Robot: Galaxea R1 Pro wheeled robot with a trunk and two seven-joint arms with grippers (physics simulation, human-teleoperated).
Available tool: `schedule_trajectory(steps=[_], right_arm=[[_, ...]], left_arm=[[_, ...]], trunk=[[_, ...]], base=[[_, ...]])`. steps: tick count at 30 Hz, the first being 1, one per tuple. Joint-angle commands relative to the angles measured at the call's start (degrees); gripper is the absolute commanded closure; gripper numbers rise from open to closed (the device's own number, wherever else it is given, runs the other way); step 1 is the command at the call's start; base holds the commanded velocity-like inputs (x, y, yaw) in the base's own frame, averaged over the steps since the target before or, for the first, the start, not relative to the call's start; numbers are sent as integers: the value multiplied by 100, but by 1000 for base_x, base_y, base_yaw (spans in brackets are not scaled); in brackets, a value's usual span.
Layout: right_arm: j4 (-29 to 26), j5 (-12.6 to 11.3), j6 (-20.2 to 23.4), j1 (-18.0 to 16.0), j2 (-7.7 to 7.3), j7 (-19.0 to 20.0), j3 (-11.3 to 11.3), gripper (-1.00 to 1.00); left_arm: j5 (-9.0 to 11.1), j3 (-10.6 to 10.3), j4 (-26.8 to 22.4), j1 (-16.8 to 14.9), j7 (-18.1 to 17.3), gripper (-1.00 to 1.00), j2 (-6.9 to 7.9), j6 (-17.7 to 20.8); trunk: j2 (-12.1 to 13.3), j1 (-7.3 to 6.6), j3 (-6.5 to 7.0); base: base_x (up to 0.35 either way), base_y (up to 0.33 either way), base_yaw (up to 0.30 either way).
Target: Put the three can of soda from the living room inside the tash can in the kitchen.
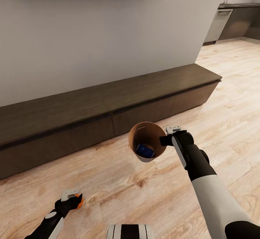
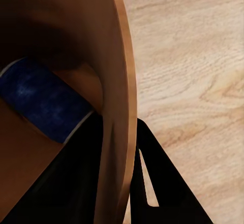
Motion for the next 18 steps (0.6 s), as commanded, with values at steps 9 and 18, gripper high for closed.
schedule_trajectory(steps=[9, 18], right_arm=[[-2, -82, -1, 0, 1, 20, -1, 100], [-2, -82, -1, 0, 1, 20, -1, 100]], left_arm=[[0, 0, 0, 0, 0, -100, 1, 0], [0, 0, 0, 0, 0, -100, -2, 0]], trunk=[[-121, 65, -53], [-201, 109, -89]], base=[[0, 0, 0], [0, 0, 0]])
